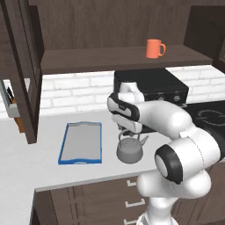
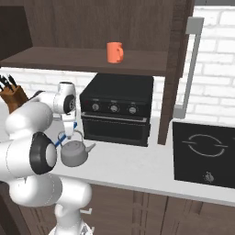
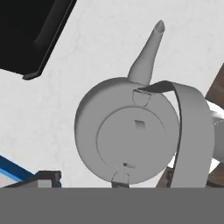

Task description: Pick the kettle from the counter and place it on the tray. Then pick the mug from the cabinet and place it on the tray. Then close the cabinet doors.

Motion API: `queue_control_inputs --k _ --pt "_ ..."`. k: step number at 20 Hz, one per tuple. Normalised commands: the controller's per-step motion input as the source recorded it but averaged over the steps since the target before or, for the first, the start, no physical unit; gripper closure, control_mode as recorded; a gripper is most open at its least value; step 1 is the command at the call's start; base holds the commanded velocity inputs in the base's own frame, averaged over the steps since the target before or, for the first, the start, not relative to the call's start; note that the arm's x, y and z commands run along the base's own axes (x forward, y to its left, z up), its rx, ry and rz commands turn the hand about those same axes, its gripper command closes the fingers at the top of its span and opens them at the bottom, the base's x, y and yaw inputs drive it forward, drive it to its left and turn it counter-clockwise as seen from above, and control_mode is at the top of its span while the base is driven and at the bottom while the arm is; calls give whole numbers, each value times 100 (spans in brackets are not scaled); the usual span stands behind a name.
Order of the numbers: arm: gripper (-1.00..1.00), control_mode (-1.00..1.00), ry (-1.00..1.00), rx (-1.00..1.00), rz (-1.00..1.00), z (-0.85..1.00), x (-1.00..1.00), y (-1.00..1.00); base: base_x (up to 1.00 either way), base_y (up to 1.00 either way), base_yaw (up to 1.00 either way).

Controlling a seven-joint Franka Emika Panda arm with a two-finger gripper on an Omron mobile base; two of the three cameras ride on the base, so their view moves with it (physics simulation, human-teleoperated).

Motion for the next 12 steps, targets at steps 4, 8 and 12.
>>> queue_control_inputs --k 4,8,12 --pt "100 -100 0 -8 0 -29 -30 1 0 0 0" --pt "100 -100 0 -10 0 -24 -44 1 0 0 0" --pt "100 -100 -3 3 0 5 -27 -1 0 0 0"
